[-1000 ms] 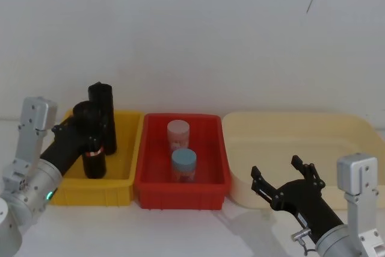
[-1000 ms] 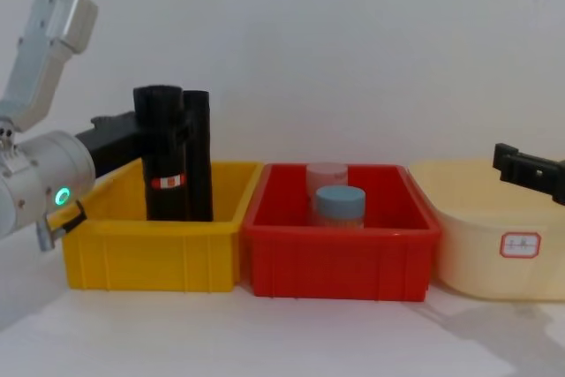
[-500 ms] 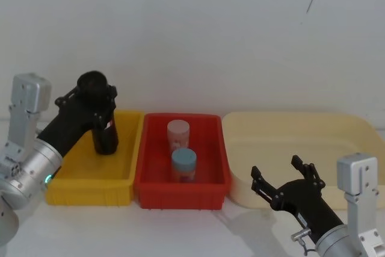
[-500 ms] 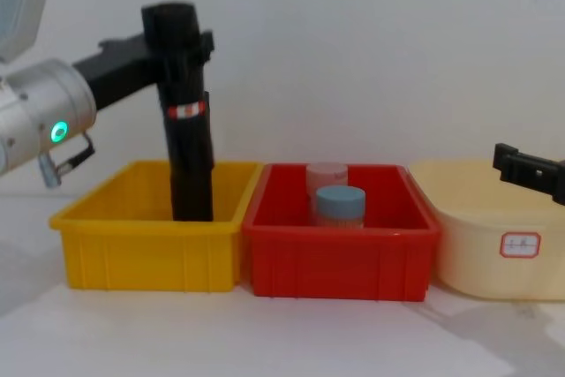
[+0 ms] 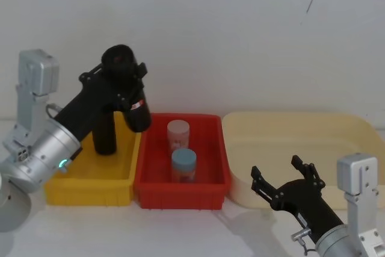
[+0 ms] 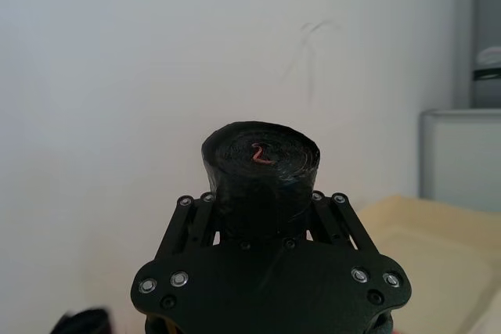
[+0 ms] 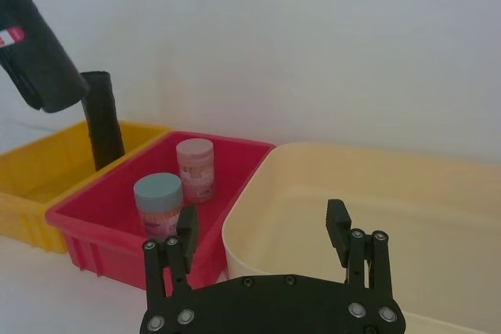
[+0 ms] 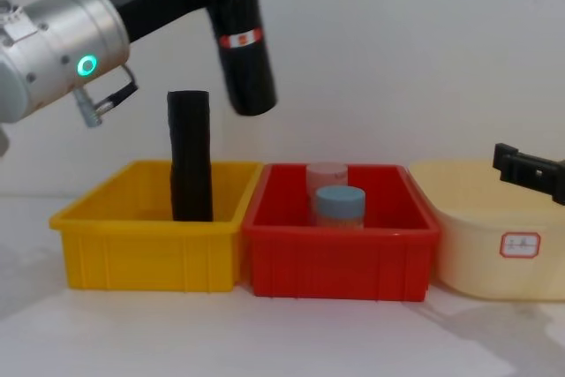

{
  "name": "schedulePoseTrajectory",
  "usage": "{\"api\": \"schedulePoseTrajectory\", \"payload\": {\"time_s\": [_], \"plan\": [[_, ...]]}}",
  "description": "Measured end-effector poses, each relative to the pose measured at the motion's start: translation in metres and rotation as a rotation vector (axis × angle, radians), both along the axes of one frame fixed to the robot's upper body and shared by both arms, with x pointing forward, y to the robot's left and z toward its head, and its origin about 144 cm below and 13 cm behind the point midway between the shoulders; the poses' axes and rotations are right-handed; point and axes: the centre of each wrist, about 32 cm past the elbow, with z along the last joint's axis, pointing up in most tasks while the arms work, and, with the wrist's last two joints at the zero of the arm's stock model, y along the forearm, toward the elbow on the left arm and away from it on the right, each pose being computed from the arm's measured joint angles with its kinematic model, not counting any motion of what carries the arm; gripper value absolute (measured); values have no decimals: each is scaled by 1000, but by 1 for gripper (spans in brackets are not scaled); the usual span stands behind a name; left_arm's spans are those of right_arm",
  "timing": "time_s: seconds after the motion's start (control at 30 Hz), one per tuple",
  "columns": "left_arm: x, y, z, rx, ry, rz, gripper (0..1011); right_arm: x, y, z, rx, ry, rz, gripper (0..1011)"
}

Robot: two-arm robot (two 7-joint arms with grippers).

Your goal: Pick up the garbage bag with the one hand and transfer it to the other hand.

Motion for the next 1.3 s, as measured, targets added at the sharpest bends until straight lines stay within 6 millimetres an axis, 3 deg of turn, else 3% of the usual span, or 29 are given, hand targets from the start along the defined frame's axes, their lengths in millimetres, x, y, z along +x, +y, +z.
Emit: {"api": "schedulePoseTrajectory", "payload": {"time_s": [0.5, 0.9, 1.3], "plan": [[-1, -31, 11, -22, 11, -226, 450, 0, 0, 0, 0, 0, 0, 1000], [3, -64, 4, -25, 93, -419, 448, 0, 0, 0, 0, 0, 0, 1000], [5, -81, -3, -25, 160, -507, 450, 0, 0, 0, 0, 0, 0, 1000]]}}
